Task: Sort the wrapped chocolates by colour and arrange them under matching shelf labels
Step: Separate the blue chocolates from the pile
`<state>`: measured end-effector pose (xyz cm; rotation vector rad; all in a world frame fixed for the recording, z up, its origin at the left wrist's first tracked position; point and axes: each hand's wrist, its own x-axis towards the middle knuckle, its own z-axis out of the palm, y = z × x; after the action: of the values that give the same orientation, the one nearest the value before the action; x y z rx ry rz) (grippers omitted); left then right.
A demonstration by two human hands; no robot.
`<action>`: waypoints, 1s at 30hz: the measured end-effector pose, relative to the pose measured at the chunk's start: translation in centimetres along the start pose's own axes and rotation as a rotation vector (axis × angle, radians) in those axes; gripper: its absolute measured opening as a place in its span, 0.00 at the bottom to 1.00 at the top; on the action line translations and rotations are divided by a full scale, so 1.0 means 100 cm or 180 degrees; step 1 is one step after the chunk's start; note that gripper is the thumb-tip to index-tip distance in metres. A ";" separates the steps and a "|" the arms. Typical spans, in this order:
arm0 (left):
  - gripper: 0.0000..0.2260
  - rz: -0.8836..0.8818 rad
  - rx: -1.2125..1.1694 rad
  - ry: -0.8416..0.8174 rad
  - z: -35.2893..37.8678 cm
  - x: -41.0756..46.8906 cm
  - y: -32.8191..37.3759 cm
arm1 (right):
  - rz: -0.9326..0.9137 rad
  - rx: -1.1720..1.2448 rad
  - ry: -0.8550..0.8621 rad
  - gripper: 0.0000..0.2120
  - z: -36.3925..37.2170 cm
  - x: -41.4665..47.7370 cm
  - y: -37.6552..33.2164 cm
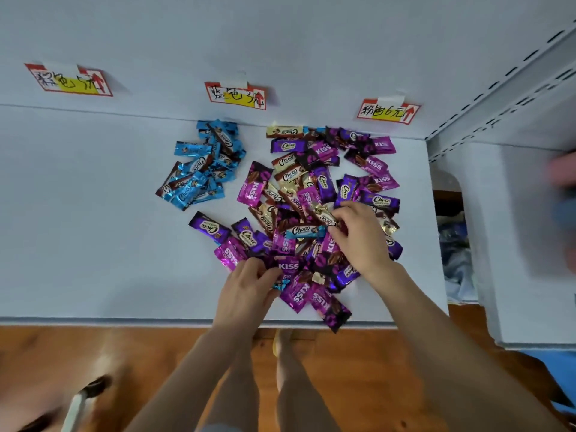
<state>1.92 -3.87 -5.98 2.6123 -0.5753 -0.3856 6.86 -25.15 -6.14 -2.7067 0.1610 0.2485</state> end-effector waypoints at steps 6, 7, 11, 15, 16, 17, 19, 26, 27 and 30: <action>0.19 -0.0107 0.0232 0.0141 -0.002 -0.001 0.012 | -0.0885 -0.0128 -0.0059 0.14 -0.005 0.007 -0.024; 0.19 -0.0060 0.0321 0.0171 -0.003 -0.002 0.013 | -0.1000 -0.0296 -0.0344 0.17 -0.001 0.008 -0.025; 0.21 -0.0009 0.0552 0.0251 0.001 0.000 0.011 | -0.0984 -0.0471 -0.0628 0.20 0.007 0.013 -0.025; 0.23 0.0108 0.0657 0.0240 0.006 -0.001 0.008 | -0.0790 0.0394 -0.0415 0.13 -0.002 0.015 -0.027; 0.24 0.0170 0.0652 0.0209 0.007 -0.003 0.007 | -0.0691 0.0689 -0.0330 0.12 -0.006 0.015 -0.028; 0.24 0.0242 0.0647 0.0180 0.007 -0.004 0.006 | -0.0574 0.0943 -0.0217 0.10 -0.011 0.013 -0.029; 0.23 0.0378 0.0634 0.0190 0.006 -0.005 0.005 | -0.0350 0.1249 -0.0022 0.08 -0.019 0.010 -0.028; 0.05 0.0239 -0.0265 0.0813 -0.009 0.004 0.005 | 0.0298 0.1416 0.0367 0.04 -0.035 -0.020 -0.011; 0.03 0.0044 -0.0566 0.0837 -0.014 0.006 0.006 | 0.0401 0.1405 0.0344 0.04 -0.034 -0.026 -0.008; 0.02 -0.0775 -0.1384 0.0802 -0.024 0.014 0.004 | 0.0775 0.1527 0.0279 0.03 -0.027 -0.045 -0.001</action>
<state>3.84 -3.99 -3.96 2.2611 -0.0736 -0.2187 2.91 -25.82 -2.82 -2.2188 0.5087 0.1384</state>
